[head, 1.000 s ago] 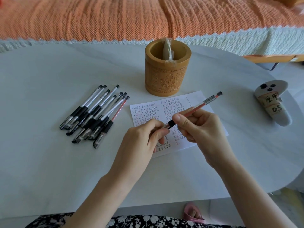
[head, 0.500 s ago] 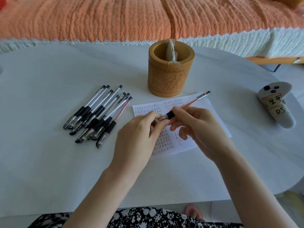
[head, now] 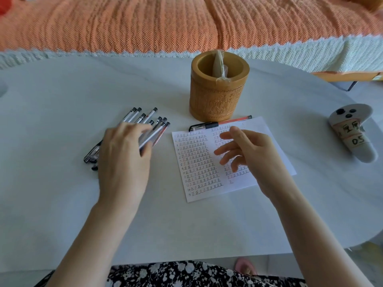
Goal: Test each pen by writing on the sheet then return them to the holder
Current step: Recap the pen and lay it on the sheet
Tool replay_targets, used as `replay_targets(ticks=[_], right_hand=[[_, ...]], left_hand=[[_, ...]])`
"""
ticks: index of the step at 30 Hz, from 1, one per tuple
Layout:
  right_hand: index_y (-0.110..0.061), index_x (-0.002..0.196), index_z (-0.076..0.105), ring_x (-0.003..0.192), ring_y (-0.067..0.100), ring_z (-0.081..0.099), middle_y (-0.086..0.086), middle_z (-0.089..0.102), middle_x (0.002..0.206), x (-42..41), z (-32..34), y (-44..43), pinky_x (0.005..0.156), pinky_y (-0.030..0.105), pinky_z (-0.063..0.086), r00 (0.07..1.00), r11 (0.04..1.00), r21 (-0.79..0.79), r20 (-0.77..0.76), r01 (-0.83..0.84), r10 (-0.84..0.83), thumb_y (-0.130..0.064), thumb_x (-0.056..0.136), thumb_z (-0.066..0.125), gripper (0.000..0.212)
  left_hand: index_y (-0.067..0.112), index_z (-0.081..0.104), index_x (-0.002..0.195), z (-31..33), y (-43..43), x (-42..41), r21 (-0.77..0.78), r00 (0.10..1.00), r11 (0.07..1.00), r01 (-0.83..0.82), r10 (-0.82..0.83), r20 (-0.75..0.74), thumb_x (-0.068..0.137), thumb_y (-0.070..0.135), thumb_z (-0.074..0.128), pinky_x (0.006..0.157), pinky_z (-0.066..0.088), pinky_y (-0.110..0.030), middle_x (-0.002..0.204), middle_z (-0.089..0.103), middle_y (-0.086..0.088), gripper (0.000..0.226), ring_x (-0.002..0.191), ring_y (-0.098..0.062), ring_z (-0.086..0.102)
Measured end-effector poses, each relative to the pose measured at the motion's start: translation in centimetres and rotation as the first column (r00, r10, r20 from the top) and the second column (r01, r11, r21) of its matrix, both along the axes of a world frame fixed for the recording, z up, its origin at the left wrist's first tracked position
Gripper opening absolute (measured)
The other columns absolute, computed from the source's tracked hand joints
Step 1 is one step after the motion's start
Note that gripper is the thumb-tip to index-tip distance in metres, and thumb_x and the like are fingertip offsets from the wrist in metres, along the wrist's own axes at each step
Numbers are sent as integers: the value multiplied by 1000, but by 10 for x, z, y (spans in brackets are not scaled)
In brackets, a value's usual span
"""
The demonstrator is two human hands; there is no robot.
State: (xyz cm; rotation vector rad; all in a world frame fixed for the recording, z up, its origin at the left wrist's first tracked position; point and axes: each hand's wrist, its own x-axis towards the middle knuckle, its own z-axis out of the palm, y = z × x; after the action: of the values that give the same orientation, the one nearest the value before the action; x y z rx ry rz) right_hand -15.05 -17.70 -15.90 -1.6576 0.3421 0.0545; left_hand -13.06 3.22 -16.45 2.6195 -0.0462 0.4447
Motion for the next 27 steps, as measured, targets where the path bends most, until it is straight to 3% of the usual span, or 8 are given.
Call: replay_targets(ticks=[5, 11, 14, 16, 18, 21, 24, 27], right_hand=[[-4, 96, 68, 49, 12, 61, 10, 73, 72, -2, -2, 0, 44, 24, 46, 999, 998, -64, 24, -26, 28, -18, 98, 46, 26], [-5, 95, 68, 49, 12, 60, 8, 73, 71, -2, -4, -1, 45, 24, 46, 998, 998, -65, 53, -15, 18, -15, 97, 47, 24], [-7, 96, 69, 50, 13, 59, 7, 72, 71, -4, -2, 1, 45, 25, 45, 995, 998, -53, 93, -31, 36, -20, 97, 49, 24], [-9, 99, 68, 51, 14, 57, 6, 71, 70, -6, 1, 4, 45, 24, 44, 986, 997, -8, 148, -82, 83, -28, 94, 53, 25], [-13, 102, 65, 51, 15, 55, 3, 67, 69, -8, 3, 9, 44, 25, 43, 965, 983, 52, 208, -177, 163, -37, 88, 56, 30], [-11, 104, 66, 50, 14, 52, -1, 62, 64, -12, 3, 17, 44, 25, 42, 928, 963, 72, 295, -260, 229, -35, 86, 59, 31], [-8, 85, 70, 46, 13, 49, 1, 58, 58, -12, 3, 15, 44, 22, 40, 939, 981, 115, 327, -154, 109, -31, 84, 57, 26], [-7, 83, 70, 46, 14, 47, 0, 55, 56, -11, 4, 8, 44, 22, 39, 938, 976, 207, 347, -66, -10, -33, 85, 55, 30]], left_hand=[[19, 64, 104, -4, 13, 5, -56, 995, 996, -75, 71, -69, 84, 10, 62, 76, 48, -42, 98, 68, 2, 22, 95, -28, 57], [21, 64, 99, 0, 10, 3, -156, 996, 985, -80, 73, -48, 84, 10, 62, 70, 47, -32, 90, 68, 7, 19, 85, -18, 64], [17, 64, 102, 11, 3, 0, -223, 996, 974, 33, -12, 92, 85, 10, 62, 77, 49, -34, 91, 67, 5, 19, 83, -17, 63], [16, 64, 102, 18, -5, -4, -277, 974, 943, 184, -136, 184, 84, 10, 66, 77, 50, -28, 91, 67, 6, 19, 80, -12, 62], [13, 64, 102, 20, -15, -9, -255, 920, 893, 370, -315, 232, 83, 11, 69, 77, 50, -21, 90, 67, 5, 19, 79, -7, 62], [13, 64, 103, 13, -29, -15, -199, 831, 811, 551, -509, 227, 83, 17, 69, 76, 52, -26, 93, 67, 9, 21, 82, -4, 62], [17, 58, 107, 9, -37, -18, -320, 849, 787, 528, -500, 171, 81, 28, 68, 76, 53, -28, 95, 65, 13, 30, 88, -2, 62], [20, 57, 107, 5, -38, -18, -367, 870, 799, 476, -489, 65, 81, 37, 67, 78, 50, -21, 96, 65, 15, 32, 90, 0, 61]])
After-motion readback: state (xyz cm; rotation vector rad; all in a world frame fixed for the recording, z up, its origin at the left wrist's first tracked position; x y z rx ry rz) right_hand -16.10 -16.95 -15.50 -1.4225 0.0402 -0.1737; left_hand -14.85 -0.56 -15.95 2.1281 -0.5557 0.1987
